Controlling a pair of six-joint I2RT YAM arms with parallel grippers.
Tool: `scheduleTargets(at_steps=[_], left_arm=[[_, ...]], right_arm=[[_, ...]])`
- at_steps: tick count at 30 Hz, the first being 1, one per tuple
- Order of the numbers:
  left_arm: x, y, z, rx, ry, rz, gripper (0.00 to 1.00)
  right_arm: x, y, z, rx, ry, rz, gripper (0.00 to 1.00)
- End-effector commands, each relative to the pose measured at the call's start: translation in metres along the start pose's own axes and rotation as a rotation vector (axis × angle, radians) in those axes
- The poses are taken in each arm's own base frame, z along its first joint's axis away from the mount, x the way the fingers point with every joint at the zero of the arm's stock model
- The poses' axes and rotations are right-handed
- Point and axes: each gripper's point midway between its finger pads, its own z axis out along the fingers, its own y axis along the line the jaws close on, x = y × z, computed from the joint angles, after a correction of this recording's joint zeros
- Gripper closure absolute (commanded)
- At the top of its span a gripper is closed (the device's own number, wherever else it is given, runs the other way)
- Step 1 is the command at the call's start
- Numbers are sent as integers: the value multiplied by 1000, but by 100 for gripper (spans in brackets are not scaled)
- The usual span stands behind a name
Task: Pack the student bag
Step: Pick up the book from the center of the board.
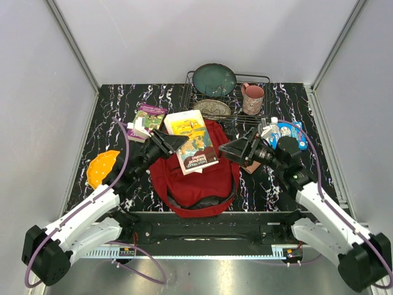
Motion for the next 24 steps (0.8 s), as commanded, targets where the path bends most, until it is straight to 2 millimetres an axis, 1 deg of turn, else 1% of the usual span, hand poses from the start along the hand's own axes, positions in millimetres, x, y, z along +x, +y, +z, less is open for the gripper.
scheduleTargets(at_steps=[1,2,4,5,6,7,8,9,10,11,12,13,14,15,17,18,19,20,24], left_arm=[[-57,-37,-11,99,-268,-58,100],[-63,-37,-13,98,-299,-64,100],[-66,-40,-14,112,-316,-65,100],[-67,-39,-14,111,-326,-64,100],[-69,-42,-14,128,-334,-66,100],[-67,-39,-14,129,-334,-72,100],[-67,-39,-13,131,-334,-80,100],[-67,-41,-13,144,-335,-87,100],[-66,-40,-12,142,-332,-91,100],[-65,-39,-11,141,-326,-95,100],[-63,-39,-10,146,-320,-102,100],[-63,-38,-10,147,-319,-105,100],[-61,-37,-10,145,-316,-108,100],[-59,-37,-10,145,-310,-108,100],[-59,-36,-11,145,-314,-109,100],[-58,-35,-11,139,-312,-106,100],[-58,-35,-12,137,-311,-107,100],[-57,-35,-13,139,-307,-103,100],[-59,-33,-19,118,-321,-90,100]], right_arm=[[-8,-17,-12,87,-158,85,8],[-3,-24,-14,91,-166,146,8],[1,-24,-13,64,-177,176,8],[5,-31,-10,72,-170,219,8],[5,-26,-7,42,-175,216,8],[11,-24,-3,31,-155,223,8],[13,-27,3,42,-142,245,8],[12,-21,7,12,-147,232,7],[15,-19,12,4,-138,231,8],[22,-19,20,8,-111,233,7],[21,-12,25,-24,-116,223,7],[22,-9,29,-39,-111,219,8],[28,-9,38,-40,-93,222,7],[27,-2,41,-69,-95,212,7],[29,-1,51,-72,-89,211,7],[30,6,54,-106,-86,197,7],[31,8,57,-113,-82,194,7],[32,6,61,-112,-75,191,8],[30,8,65,-125,-83,186,8]])
